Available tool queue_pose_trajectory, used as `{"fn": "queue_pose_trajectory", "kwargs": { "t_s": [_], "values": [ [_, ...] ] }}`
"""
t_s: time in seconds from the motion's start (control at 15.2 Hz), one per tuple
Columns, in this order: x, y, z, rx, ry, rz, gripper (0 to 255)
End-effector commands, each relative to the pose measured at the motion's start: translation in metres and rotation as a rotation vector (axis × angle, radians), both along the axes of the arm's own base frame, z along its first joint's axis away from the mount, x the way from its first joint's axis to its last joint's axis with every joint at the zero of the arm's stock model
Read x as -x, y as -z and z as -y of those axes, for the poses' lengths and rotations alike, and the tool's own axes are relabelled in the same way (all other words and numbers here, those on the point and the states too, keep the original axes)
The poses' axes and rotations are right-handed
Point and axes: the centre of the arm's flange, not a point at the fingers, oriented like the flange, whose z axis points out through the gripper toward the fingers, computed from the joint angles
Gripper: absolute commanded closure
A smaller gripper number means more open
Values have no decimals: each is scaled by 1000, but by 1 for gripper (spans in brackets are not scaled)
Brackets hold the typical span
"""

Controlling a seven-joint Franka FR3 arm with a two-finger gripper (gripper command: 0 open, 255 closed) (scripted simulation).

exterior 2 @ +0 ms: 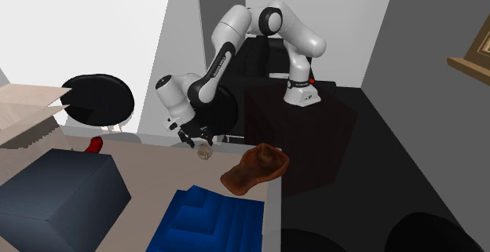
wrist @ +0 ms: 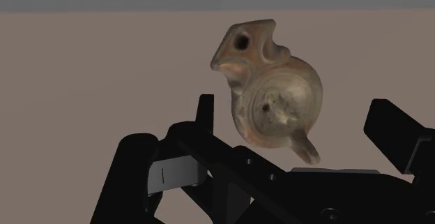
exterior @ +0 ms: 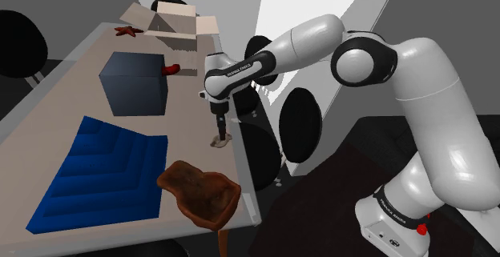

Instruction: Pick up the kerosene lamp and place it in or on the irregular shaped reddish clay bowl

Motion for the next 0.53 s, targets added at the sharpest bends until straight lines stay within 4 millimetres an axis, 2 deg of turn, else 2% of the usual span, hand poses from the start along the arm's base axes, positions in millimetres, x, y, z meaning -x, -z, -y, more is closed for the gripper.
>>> {"fn": "queue_pose_trajectory", "kwargs": {
  "t_s": [0.0, 0.26, 0.46],
  "values": [
    [2, 10, -1, -1, -4, 0, 0],
    [8, 30, -2, -1, -4, 0, 0],
    [9, 33, -2, -1, -4, 0, 0]
  ]
}}
